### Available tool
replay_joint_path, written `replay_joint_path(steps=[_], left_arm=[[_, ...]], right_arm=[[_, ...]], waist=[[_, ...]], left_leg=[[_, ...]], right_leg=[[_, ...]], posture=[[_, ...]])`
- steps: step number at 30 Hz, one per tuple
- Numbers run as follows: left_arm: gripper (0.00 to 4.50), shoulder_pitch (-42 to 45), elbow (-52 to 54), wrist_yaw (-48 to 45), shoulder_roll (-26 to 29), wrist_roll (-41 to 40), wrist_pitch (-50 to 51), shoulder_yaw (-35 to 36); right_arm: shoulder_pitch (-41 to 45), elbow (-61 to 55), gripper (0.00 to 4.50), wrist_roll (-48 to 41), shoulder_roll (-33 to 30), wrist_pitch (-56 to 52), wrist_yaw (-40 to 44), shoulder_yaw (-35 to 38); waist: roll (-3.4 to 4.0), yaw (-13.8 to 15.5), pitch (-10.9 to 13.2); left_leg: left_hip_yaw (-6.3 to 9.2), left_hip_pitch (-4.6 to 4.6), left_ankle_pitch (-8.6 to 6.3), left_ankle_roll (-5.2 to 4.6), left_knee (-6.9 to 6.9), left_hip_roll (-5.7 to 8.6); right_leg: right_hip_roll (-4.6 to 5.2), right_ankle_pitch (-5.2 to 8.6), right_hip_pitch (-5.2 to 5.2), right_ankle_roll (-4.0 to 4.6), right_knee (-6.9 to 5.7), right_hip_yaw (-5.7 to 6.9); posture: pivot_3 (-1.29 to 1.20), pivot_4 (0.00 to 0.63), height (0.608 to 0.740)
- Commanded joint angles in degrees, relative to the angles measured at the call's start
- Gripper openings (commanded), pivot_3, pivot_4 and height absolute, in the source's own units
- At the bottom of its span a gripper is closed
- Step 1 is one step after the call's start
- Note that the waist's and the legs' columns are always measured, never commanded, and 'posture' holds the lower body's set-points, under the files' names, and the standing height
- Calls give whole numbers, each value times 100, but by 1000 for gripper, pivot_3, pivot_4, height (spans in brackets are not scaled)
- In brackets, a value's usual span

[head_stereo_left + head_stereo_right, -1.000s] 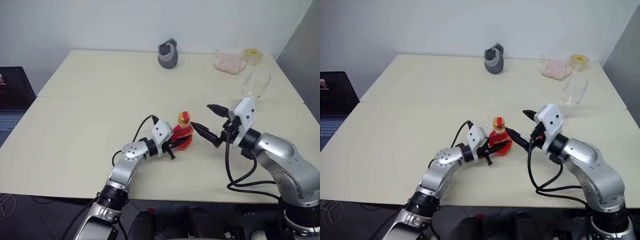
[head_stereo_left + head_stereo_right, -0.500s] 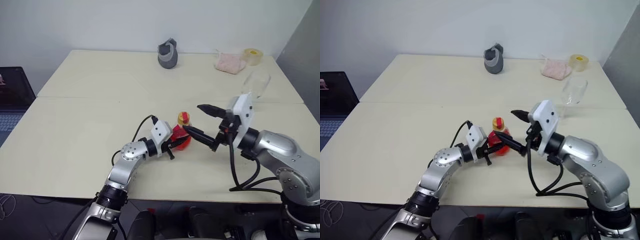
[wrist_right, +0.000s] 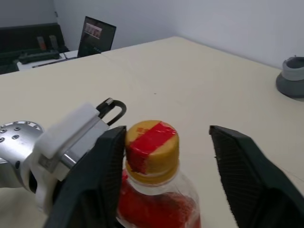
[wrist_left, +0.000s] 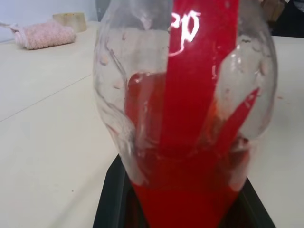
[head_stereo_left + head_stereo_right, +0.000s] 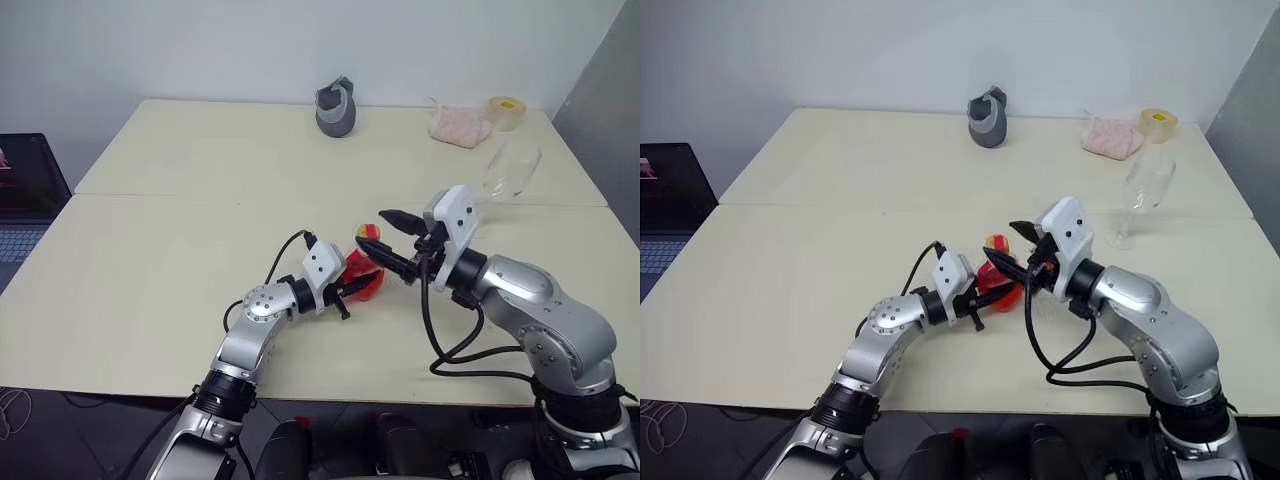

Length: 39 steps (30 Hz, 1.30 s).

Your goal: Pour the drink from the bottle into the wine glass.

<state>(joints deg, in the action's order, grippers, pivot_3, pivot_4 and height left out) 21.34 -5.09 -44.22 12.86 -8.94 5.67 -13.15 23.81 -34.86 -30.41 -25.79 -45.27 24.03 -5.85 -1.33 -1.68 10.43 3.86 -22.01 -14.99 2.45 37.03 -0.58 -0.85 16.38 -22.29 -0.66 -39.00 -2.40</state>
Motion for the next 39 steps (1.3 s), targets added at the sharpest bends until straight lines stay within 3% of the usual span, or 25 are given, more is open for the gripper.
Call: replay_joint_path(steps=[1, 3, 15, 20, 24, 27, 33, 39], left_arm=[[774, 20, 267, 46, -50, -57, -113, 30], [774, 11, 275, 56, -56, -58, -114, 26], [773, 1, 288, 80, -87, -61, -112, 10], [773, 6, 294, 85, -91, -66, -95, 20], [773, -1, 306, 113, -63, -110, -57, 104], [773, -20, 336, 108, -34, -146, -38, 138], [773, -19, 373, 44, 68, -286, 14, 249], [773, 18, 296, 50, 62, -255, -42, 267]], right_arm=[[122, -84, 1551, 106, -58, 128, 87, 2], [126, -93, 1193, 185, -126, 161, 160, -73], [-55, -32, 1193, 1444, -668, 1753, 676, -551], [-269, -183, 1192, 147, -213, 1011, 703, 144], [-398, -195, 1191, -1445, -53, 58, 290, 1358], [-675, -164, 1191, -1650, -287, -155, 143, 1852], [-2509, 665, 1190, 122, -911, 942, 155, 1895], [-3016, 1701, 1190, 1176, -678, 2172, 8, 1720]], waist=[[0, 0, 0], [0, 0, 0], [0, 0, 0], [0, 0, 0], [0, 5, 0], [0, 17, 0], [-1, 45, 0], [6, -31, -1]], left_leg=[[1, 0, 0, 0, 0, 0], [1, 0, 0, 0, 0, 0], [-1, 0, 0, 0, 1, 1], [3, 0, 0, 0, 0, -1], [3, -1, 0, 0, 3, 1], [2, -2, 0, -1, 1, 3], [-17, -5, 0, -1, -6, 6], [-65, 19, 0, -1, -4, -3]], right_leg=[[0, 0, 0, 0, 0, 1], [0, 0, 0, 0, 0, 1], [0, 0, 0, -1, 1, 0], [0, 0, 0, 0, 0, 2], [2, -8, 3, 14, -1, 1], [2, -16, 4, 27, 2, 2], [2, 1, 2, -2, 5, 4], [-5, 3, 2, -5, -2, -20]], posture=[[0, 150, 740], [0, 150, 740], [0, 150, 740], [0, 150, 740], [0, 150, 740], [0, 150, 740], [0, 150, 740], [0, 150, 740]])
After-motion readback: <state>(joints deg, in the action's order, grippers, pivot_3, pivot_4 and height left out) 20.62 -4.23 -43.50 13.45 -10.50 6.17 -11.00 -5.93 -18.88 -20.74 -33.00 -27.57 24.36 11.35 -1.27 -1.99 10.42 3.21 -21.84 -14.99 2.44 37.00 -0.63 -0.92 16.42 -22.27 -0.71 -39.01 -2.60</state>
